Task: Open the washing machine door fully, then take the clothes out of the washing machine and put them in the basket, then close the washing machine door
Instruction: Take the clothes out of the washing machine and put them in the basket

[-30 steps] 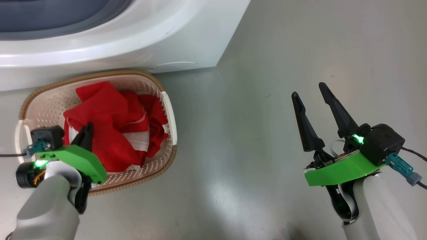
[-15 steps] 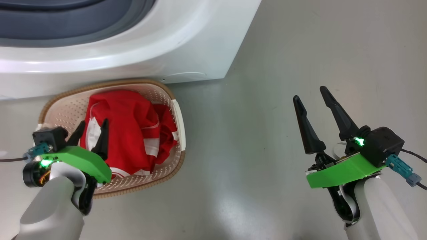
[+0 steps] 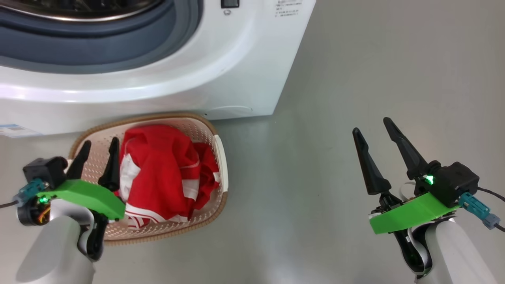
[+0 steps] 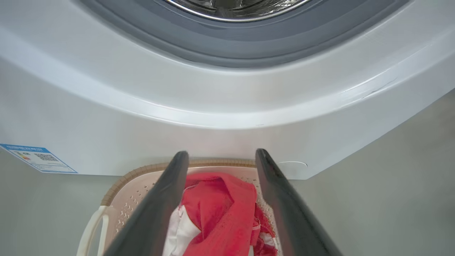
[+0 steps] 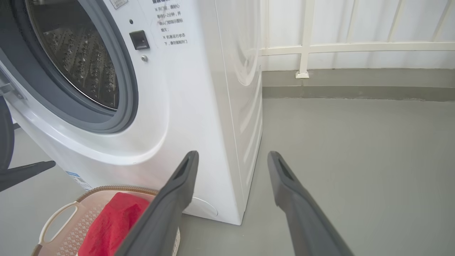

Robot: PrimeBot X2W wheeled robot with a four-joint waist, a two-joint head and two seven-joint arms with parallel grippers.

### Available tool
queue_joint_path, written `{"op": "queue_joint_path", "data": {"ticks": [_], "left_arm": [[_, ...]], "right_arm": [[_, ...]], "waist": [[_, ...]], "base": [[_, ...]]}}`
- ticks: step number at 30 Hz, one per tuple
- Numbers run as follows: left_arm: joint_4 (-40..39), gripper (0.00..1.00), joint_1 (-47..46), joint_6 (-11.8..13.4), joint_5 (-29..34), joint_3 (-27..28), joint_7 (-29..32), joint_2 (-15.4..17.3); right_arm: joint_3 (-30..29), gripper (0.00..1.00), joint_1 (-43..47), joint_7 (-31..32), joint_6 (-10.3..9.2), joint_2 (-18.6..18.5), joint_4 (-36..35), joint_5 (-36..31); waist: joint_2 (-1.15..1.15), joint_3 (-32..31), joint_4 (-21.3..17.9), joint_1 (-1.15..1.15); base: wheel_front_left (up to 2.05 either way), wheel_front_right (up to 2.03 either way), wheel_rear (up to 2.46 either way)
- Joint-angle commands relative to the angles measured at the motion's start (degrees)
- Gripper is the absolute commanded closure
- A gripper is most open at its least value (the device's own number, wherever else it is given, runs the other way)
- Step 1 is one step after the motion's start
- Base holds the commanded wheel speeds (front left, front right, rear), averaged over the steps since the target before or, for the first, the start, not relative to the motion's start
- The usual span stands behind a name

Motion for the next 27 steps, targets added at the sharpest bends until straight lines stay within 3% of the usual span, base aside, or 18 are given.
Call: {"op": "queue_joint_path", "data": {"ticks": [1,6,27], "left_arm": [[-1.9,0.00,1.3,-0.2,1.1,2.7,-0.4,2.0],[-7.4,0.00,4.8,-0.2,5.5,7.8,-0.4,1.0],[-26.0,0.00,19.8,-0.2,14.9,17.9,-0.4,-1.6]], "right_arm": [[1.1,0.00,1.6,-0.3,0.09,-0.5,-1.2,0.8],[0.9,0.00,3.0,-0.3,0.09,-1.4,-0.7,1.5],[-0.4,0.00,8.9,-0.3,0.09,-3.4,-0.3,3.3]], "waist": [[0.00,-1.6,0.8,0.00],[0.00,-5.0,1.9,0.00],[0.00,-13.4,3.3,0.00]], "base": [[0.00,0.00,0.00],[0.00,0.00,0.00],[0.00,0.00,0.00]]}}
